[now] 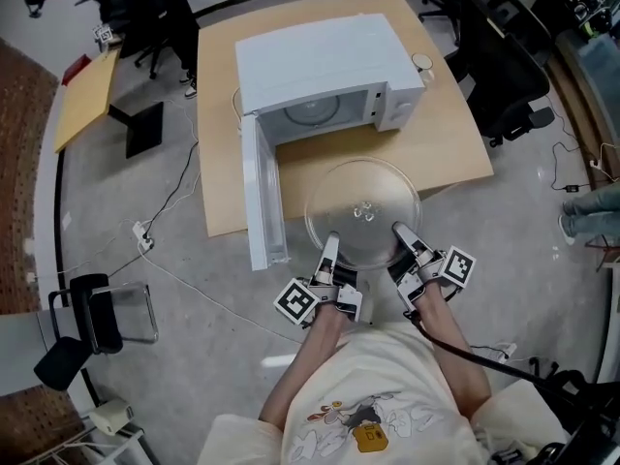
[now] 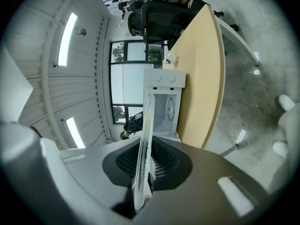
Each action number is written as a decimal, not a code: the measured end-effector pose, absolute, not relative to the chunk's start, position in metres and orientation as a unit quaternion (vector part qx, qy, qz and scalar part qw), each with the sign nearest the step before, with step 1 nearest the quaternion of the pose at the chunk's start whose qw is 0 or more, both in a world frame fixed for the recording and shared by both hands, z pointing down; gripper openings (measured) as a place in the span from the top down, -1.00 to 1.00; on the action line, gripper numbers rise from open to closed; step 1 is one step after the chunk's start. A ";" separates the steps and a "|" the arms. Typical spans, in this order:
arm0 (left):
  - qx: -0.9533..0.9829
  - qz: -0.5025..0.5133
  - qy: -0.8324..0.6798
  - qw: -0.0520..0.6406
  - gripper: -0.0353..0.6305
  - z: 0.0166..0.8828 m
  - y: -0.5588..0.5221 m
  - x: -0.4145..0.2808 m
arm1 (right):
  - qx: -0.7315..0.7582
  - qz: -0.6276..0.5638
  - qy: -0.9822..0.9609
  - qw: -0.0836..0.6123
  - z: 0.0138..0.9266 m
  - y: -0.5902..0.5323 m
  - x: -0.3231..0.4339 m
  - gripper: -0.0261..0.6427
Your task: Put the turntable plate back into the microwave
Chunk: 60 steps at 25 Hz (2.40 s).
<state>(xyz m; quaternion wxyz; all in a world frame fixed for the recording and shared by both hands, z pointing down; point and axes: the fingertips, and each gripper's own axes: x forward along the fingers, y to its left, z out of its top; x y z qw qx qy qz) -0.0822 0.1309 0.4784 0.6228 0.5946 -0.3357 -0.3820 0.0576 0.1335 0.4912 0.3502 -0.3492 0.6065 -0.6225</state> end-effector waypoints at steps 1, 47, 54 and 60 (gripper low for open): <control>0.590 -0.383 -0.340 0.624 0.79 0.481 0.127 -0.082 | -0.351 -0.627 0.601 0.351 0.494 0.131 0.058 0.81; 0.504 -0.497 -0.461 0.536 0.78 0.587 -0.164 -0.136 | -0.331 -0.624 0.638 0.307 0.585 -0.185 0.006 0.78; 0.492 -0.490 -0.465 0.550 0.79 0.602 -0.188 -0.137 | -0.354 -0.615 0.637 0.299 0.604 -0.206 0.007 0.76; 0.482 -0.477 -0.478 0.558 0.80 0.611 -0.198 -0.137 | -0.373 -0.624 0.623 0.288 0.619 -0.216 0.004 0.74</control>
